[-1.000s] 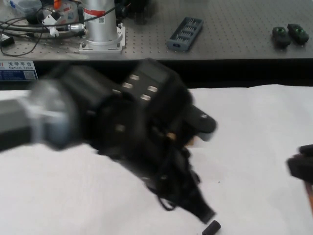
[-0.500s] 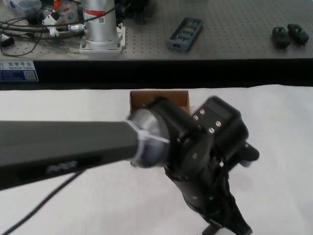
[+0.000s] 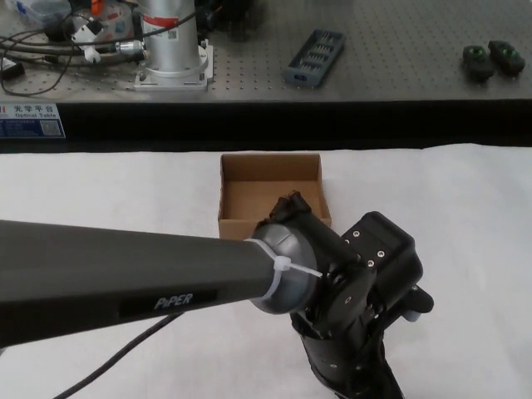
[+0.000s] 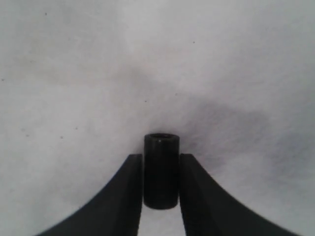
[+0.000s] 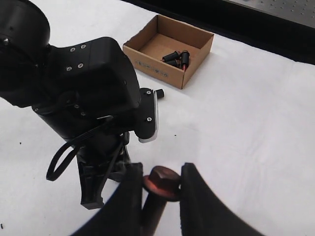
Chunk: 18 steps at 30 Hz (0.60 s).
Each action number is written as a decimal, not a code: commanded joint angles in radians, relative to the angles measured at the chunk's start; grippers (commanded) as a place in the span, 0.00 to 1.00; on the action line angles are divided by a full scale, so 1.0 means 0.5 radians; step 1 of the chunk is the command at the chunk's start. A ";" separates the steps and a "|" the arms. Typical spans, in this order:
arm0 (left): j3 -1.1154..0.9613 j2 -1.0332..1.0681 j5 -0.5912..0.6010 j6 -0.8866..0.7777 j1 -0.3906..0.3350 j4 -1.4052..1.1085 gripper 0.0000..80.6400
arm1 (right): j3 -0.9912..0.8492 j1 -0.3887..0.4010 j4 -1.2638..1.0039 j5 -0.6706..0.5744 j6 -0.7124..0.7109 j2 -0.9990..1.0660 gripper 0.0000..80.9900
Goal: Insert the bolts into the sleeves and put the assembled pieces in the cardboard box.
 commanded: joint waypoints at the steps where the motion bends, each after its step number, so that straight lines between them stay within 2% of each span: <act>1: -0.030 0.022 -0.020 -0.029 -0.007 -0.048 0.24 | -0.001 -0.009 -0.014 0.003 0.009 -0.014 0.04; 7: -0.030 0.034 -0.004 -0.027 -0.007 -0.047 0.21 | -0.001 -0.009 -0.014 0.003 0.009 -0.014 0.04; 9: -0.030 0.034 0.010 -0.031 -0.007 -0.047 0.15 | -0.001 -0.009 -0.014 0.003 0.009 -0.014 0.04; 12: -0.030 0.034 0.019 -0.133 -0.007 -0.047 0.00 | -0.001 -0.009 -0.014 0.003 0.009 -0.014 0.04; 18: -0.030 -0.036 0.036 -0.207 -0.001 -0.065 0.01 | -0.001 -0.009 -0.019 0.003 0.013 -0.014 0.04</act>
